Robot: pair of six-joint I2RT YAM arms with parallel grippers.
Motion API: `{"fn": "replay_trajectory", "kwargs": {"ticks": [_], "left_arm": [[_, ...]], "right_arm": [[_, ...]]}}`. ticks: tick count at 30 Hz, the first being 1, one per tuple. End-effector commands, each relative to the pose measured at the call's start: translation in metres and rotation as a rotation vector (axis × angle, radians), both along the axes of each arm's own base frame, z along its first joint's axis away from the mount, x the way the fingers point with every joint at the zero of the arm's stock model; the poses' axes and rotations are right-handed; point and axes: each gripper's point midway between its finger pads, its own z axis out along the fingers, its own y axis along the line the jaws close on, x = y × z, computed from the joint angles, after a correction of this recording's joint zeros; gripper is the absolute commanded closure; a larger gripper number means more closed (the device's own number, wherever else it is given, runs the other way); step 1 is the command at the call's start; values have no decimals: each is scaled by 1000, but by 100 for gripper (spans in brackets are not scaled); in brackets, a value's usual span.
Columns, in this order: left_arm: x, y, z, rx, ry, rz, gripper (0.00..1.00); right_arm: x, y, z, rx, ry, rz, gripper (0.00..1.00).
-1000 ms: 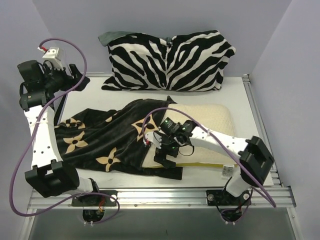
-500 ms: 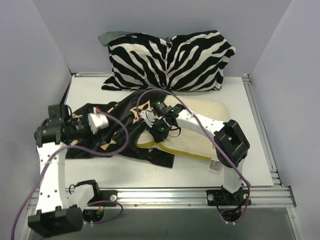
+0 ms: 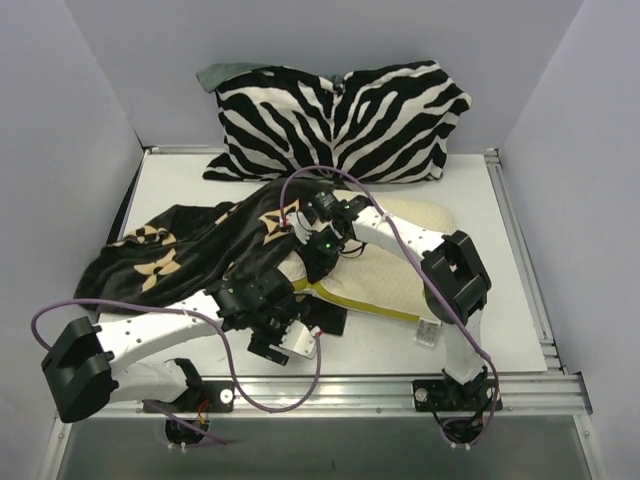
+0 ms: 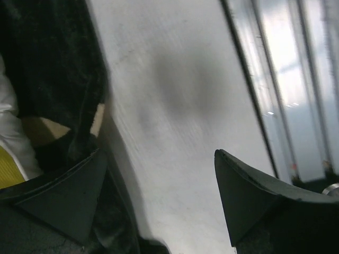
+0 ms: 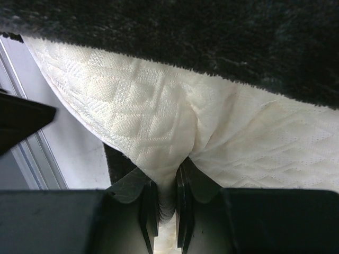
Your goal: Put the pillow into the pillowcase
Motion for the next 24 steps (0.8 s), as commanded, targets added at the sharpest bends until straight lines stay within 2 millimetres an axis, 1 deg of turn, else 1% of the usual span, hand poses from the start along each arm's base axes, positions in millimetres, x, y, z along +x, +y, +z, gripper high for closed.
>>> {"fn": "replay_trajectory", "kwargs": {"ticks": [1,2,3,4,5,7,8,9,10,11,12,13,14,15,16,17,18,19,20,21,22,23,24], "left_arm": [[55,-43,13,-95,-201,98,9],[60,-44,9,-88,-222,94,9],[64,-40,-4,-47,-237,89,9],[73,-45,-5,-56,-278,83,9],[76,-43,-16,-26,-284,80,10],[87,-44,-22,-12,-333,78,11],[89,-43,-30,8,-333,70,13],[90,-41,-35,24,-337,60,18],[92,-41,-40,36,-348,43,24],[93,-40,-48,53,-344,41,39],[94,-40,-50,53,-344,41,45],[96,-46,-49,42,-345,31,52],[92,-53,-49,23,-317,6,76],[87,-62,-45,-4,-290,-18,86],[87,-82,-26,-60,-273,-24,97],[76,-99,-14,-126,-223,-51,100],[72,-114,0,-172,-206,-61,100],[59,-142,26,-255,-157,-89,100],[53,-154,41,-293,-140,-98,100],[42,-161,49,-309,-94,-122,100],[34,-171,58,-336,-79,-130,100],[23,-185,75,-389,-67,-156,100],[19,-192,84,-425,-42,-153,100]], "right_arm": [[-6,5,20,50,43,16,100],[-7,4,20,50,47,15,100],[-8,4,21,52,51,18,100],[-10,4,21,52,52,21,100],[-11,3,23,55,57,22,100],[-13,1,23,54,58,27,100],[-14,0,24,53,59,27,100],[-15,0,24,55,60,30,100],[-17,-1,24,54,64,32,100],[-17,-1,27,60,62,34,100],[-18,-1,28,62,66,34,100],[-18,-1,30,65,65,32,100],[-19,1,31,70,71,29,100],[-16,4,35,82,67,26,100],[-13,6,36,86,73,19,100],[-11,11,39,95,82,5,100],[-9,16,42,108,93,-2,100],[1,26,47,125,97,-22,100],[5,33,50,135,104,-33,100],[10,38,53,152,117,-41,100],[25,47,57,175,106,-59,100],[29,50,58,180,123,-81,100],[32,54,58,188,131,-83,100]]}}
